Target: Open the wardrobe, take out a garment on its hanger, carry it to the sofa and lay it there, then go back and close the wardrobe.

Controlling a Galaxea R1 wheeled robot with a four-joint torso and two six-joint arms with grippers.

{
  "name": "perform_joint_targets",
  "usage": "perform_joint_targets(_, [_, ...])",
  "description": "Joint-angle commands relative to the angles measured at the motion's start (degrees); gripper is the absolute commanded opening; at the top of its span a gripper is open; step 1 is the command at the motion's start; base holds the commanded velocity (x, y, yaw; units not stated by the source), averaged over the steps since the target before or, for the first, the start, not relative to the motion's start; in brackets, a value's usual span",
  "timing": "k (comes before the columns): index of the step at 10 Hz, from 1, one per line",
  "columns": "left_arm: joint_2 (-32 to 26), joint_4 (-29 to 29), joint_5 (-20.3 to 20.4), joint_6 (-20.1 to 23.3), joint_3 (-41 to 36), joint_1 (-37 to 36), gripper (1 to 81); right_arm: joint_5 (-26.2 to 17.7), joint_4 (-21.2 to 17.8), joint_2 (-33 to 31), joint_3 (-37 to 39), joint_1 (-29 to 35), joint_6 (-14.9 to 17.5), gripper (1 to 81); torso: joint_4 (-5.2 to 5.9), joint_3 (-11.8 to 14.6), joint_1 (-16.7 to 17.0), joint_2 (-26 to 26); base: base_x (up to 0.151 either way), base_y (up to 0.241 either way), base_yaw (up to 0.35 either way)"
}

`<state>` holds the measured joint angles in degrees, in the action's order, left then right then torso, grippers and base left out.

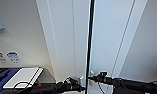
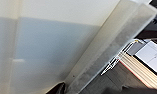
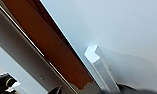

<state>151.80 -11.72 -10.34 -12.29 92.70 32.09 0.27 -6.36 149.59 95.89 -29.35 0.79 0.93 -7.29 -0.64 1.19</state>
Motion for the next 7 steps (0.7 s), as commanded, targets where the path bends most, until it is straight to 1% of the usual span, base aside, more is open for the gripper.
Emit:
perform_joint_targets(1, [0.19, 1.17, 1.37, -0.46, -9.28, -6.11, 81.1, -9.15, -1.11, 3.38, -9.94, 3.82, -1.67, 81.1, 0.00, 0.00, 0.00, 0.00, 0.000, 0.000, 0.000])
perform_joint_targets(5, [-3.07, 0.99, 1.37, -0.46, -11.91, -4.18, 81.1, -9.15, -1.10, 0.74, -11.70, 1.97, -1.58, 81.1, 0.00, 0.00, 0.00, 0.00, 0.000, 0.000, 0.000])
perform_joint_targets(6, [-3.69, 0.99, 1.37, -0.46, -12.45, -3.91, 81.1, -9.15, -1.11, 0.56, -11.79, 1.62, -1.58, 81.1, 0.00, 2.13, 0.00, 0.00, 0.000, 0.000, 0.000])
perform_joint_targets(7, [-4.04, 0.99, 1.37, -0.46, -12.71, -3.65, 81.1, -9.15, -1.02, 0.47, -11.54, 1.35, -1.58, 81.1, 0.00, 2.73, 0.00, 0.00, 0.000, 0.000, 0.000])
